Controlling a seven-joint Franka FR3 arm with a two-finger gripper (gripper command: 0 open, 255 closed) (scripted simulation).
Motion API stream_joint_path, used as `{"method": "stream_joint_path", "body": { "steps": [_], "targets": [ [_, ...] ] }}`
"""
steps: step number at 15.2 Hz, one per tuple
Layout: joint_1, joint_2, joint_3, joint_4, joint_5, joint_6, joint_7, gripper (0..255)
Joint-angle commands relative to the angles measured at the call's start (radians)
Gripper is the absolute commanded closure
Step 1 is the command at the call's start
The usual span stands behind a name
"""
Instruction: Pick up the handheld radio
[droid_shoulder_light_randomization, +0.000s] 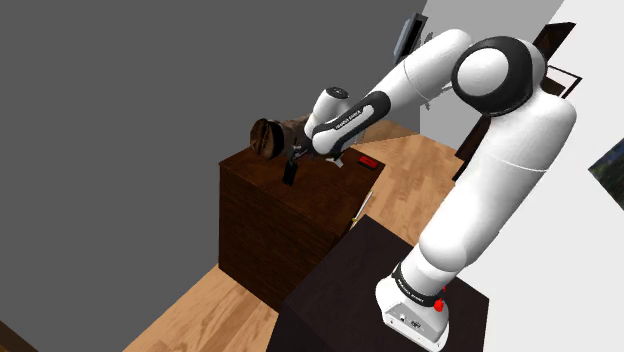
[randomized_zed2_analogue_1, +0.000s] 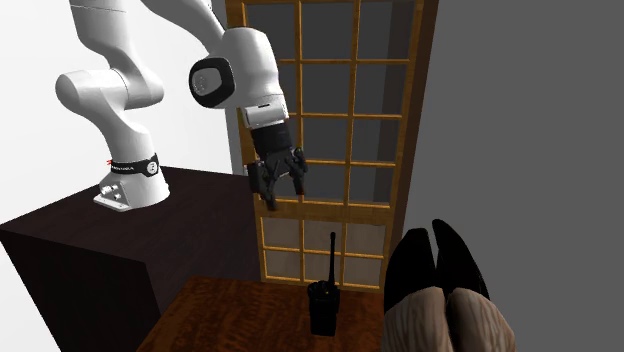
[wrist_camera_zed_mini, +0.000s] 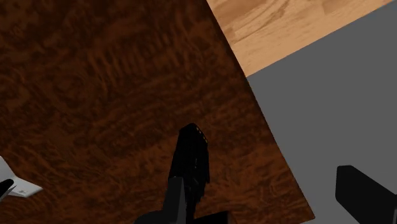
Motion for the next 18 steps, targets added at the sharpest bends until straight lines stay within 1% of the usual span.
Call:
{"method": "stream_joint_path", "body": {
  "steps": [1, 5, 11, 18],
  "targets": [
    [0.001, 0.08, -0.024, 0.044, -0.045, 0.055, 0.04, 0],
    [0.015, 0.231, -0.079, 0.156, -0.09, 0.131, 0.086, 0],
    [0.016, 0.445, -0.132, 0.349, -0.097, 0.206, 0.115, 0],
    [0.034, 0.535, -0.155, 0.378, -0.1, 0.268, 0.136, 0]
  ]
}}
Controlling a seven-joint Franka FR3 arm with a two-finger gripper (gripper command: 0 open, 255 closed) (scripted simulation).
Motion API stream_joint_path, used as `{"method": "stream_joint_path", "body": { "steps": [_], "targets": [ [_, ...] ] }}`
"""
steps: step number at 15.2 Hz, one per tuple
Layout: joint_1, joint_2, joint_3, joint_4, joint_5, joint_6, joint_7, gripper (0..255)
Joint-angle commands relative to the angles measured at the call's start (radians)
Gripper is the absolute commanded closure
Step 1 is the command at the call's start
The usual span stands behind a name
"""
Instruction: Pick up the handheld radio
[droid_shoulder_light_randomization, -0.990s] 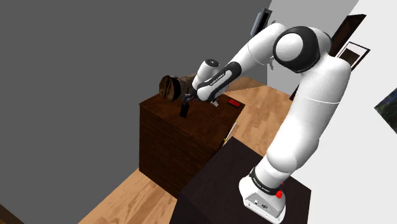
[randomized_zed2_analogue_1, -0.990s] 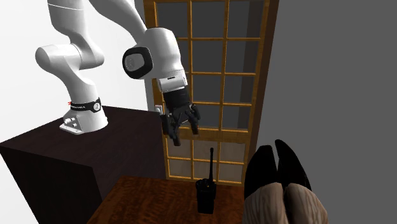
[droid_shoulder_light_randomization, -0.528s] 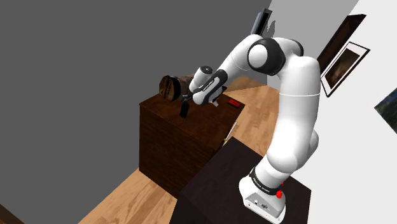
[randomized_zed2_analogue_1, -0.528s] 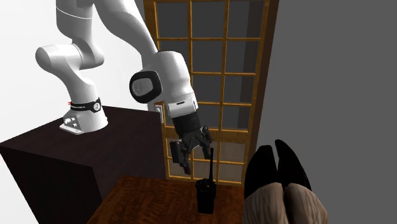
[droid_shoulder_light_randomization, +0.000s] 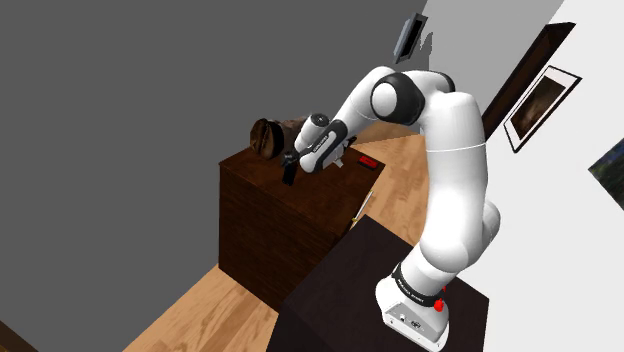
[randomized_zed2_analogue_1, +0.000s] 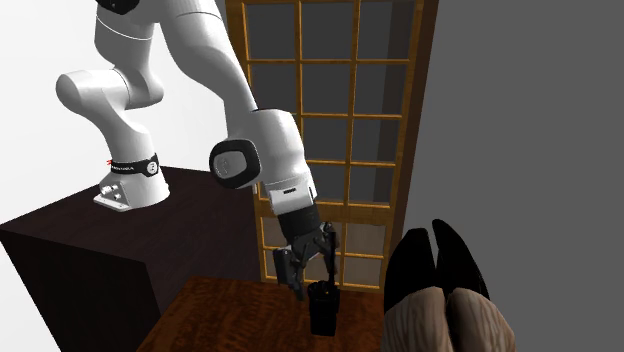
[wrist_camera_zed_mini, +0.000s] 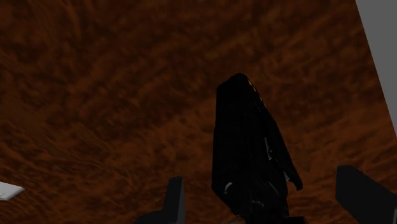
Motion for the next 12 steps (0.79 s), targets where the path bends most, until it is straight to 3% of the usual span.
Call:
{"method": "stream_joint_path", "body": {
  "steps": [1, 2, 3, 12],
  "targets": [
    [0.002, 0.021, -0.004, 0.008, 0.0, 0.013, 0.003, 0],
    [0.002, 0.021, -0.004, 0.008, 0.0, 0.013, 0.003, 0],
    [0.001, 0.019, -0.004, 0.006, 0.0, 0.014, 0.002, 255],
    [0.002, 0.021, -0.004, 0.008, 0.0, 0.013, 0.003, 255]
  ]
}}
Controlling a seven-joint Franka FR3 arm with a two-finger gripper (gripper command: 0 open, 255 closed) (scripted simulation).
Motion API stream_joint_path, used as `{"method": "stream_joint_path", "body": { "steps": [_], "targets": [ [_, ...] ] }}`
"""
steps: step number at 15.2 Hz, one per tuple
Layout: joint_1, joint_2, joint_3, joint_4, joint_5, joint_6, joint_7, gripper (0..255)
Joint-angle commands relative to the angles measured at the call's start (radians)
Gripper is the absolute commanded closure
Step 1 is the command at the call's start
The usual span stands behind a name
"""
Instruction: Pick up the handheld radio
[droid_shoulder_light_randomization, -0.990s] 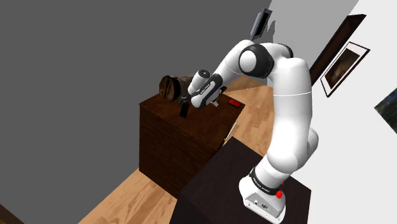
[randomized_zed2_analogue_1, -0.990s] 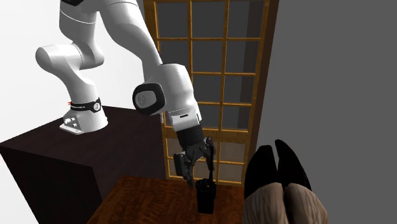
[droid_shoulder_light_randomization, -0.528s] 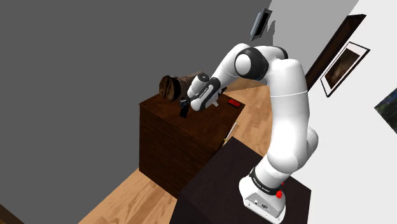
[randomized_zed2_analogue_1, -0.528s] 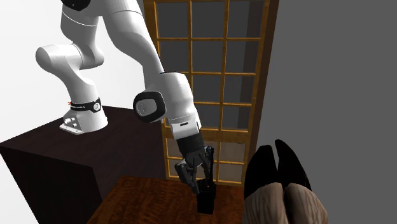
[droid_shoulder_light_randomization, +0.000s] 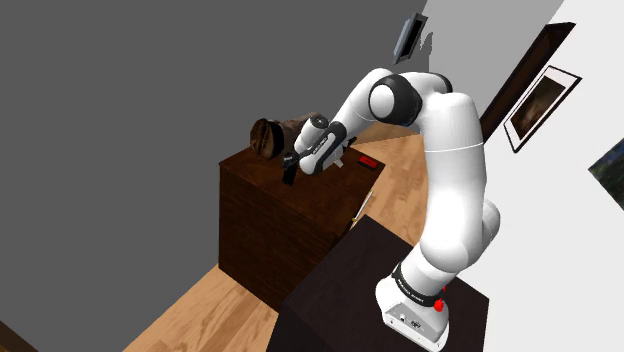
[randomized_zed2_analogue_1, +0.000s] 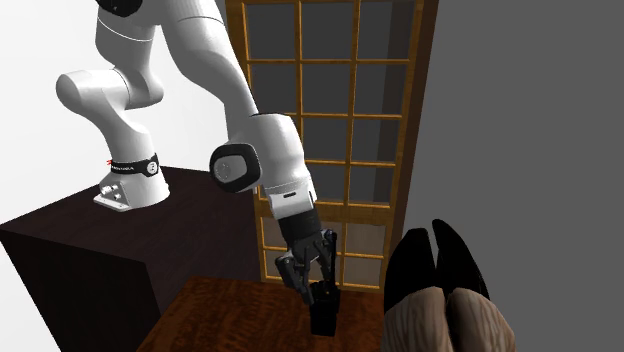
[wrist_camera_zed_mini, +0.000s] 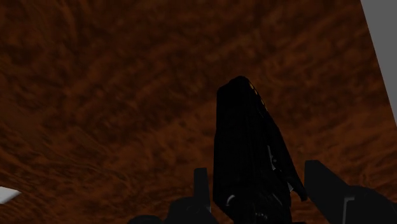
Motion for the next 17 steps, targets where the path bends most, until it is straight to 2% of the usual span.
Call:
{"method": "stream_joint_path", "body": {
  "steps": [1, 17],
  "targets": [
    [-0.003, -0.011, 0.003, -0.004, 0.0, -0.01, -0.002, 255],
    [-0.043, -0.189, 0.053, -0.05, 0.015, -0.142, -0.047, 255]
  ]
}}
